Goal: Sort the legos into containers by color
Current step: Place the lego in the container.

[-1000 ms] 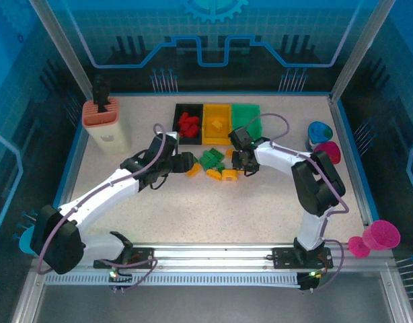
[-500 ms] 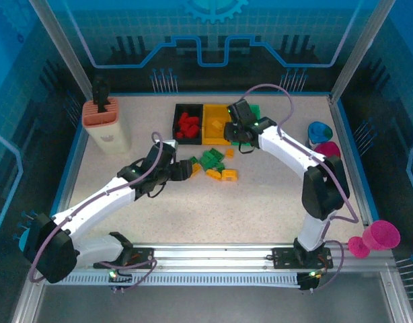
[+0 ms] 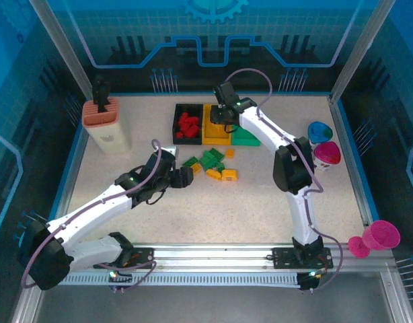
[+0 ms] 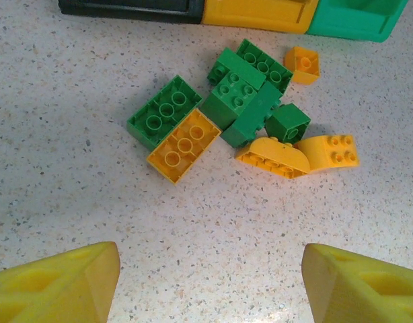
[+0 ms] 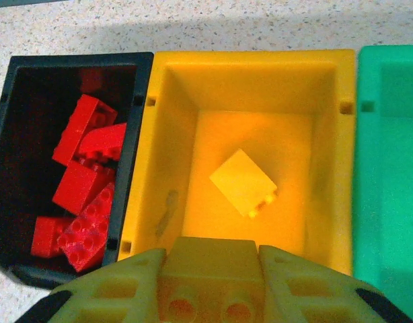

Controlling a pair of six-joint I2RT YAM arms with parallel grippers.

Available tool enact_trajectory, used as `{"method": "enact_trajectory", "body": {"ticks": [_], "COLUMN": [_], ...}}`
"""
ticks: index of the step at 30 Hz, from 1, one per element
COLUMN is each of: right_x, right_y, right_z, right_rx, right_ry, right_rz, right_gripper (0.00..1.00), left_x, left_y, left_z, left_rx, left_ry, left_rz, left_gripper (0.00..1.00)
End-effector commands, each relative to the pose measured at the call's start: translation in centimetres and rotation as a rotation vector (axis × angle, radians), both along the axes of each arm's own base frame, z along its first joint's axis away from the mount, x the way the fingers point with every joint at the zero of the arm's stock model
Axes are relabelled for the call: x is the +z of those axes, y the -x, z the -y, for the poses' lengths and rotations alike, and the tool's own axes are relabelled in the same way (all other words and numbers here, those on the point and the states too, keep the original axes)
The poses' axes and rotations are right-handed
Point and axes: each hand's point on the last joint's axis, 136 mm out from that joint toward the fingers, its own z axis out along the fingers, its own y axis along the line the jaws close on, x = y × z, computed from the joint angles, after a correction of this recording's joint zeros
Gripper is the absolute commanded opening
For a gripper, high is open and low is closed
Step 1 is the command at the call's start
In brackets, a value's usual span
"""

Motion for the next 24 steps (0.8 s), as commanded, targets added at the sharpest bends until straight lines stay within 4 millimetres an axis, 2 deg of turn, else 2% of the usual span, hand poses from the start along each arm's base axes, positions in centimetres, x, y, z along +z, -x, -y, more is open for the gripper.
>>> {"method": "enact_trajectory", "body": {"ticks": [1,3,6,8,12,19,24], "right_x": [-1.3,-1.1,-0.9,-0.9,0.8,3.5,4.5], "right_y": [-0.2,-0.3,-0.4,-0.4,-0.1,2.2,4.6], "right_z": [0.1,-0.1,-0.4,-0.5,-0.3,0.3,1.2], "right_rx": [0.023,0.026,0.035,0.04,0.047,0.058,0.061], "right_ry": [0.033,0.028,0.017,0.018,0.004,-0.053,-0.094], "right_rz": [-0.054,-0.054,-0.046,-0.045,-0.014,0.025,0.059], "right_gripper": [0.34,0.36,0.47,0.5,0.54,0.55,0.55], "left_x": [-0.1,0.0,0.2,0.3,0.4,0.1,-1.8], "left_y": [0.7,0.8,1.0,1.1,1.2,1.0,0.7], "left_z": [-0.1,0.1,0.3,0.6,1.0,2.2,3.1], "left_rx": [0.001,-0.003,-0.009,-0.019,-0.038,-0.071,-0.106], "left_ry": [0.003,0.006,0.012,0.004,-0.039,-0.058,-0.106], "left_rz": [-0.004,-0.002,0.002,0.01,0.02,0.012,-0.07], "left_gripper": [0.73,0.73,0.73,0.73,0.73,0.73,0.74]}}
